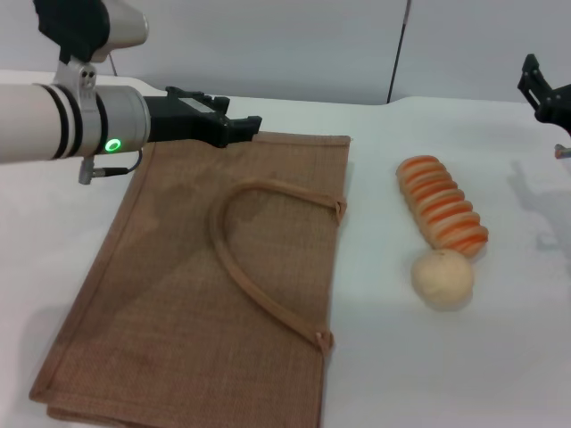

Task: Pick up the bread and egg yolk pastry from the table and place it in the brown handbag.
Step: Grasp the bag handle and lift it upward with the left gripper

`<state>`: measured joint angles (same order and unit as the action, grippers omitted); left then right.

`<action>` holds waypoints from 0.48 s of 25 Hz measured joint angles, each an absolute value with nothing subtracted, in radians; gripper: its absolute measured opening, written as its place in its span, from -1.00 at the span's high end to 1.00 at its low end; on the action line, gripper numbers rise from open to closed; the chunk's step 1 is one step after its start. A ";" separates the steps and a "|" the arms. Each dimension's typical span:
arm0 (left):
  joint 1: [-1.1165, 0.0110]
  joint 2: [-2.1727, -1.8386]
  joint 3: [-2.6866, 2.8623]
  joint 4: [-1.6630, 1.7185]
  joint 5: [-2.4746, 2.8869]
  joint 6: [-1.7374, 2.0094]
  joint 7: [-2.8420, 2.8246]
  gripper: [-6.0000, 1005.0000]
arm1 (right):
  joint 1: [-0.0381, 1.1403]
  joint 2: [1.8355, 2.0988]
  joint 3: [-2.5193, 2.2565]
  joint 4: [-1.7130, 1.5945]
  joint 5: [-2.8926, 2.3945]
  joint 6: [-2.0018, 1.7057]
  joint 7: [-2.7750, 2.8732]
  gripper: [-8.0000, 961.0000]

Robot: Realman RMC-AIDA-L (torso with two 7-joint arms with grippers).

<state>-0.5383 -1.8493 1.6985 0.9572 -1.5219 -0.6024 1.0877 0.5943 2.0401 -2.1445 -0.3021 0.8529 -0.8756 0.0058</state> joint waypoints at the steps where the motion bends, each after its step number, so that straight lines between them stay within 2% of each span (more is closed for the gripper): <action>1: -0.546 -1.859 1.658 0.957 -1.457 -0.647 1.065 -0.22 | 0.595 2.040 -2.144 -0.302 0.853 -0.876 0.006 -0.67; 8: -0.589 -1.932 1.446 0.957 -1.176 -0.844 1.022 -0.22 | 0.602 2.040 -2.145 -0.302 0.853 -0.871 0.006 -0.67; 12: -0.620 -1.950 1.396 0.957 -1.067 -0.906 0.984 -0.22 | 0.609 2.040 -2.144 -0.302 0.853 -0.845 0.006 -0.67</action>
<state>-0.6197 -1.9499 1.3964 0.9571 -1.0673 -0.9061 0.9843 0.6092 2.0401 -2.1445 -0.3022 0.8529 -0.8451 0.0061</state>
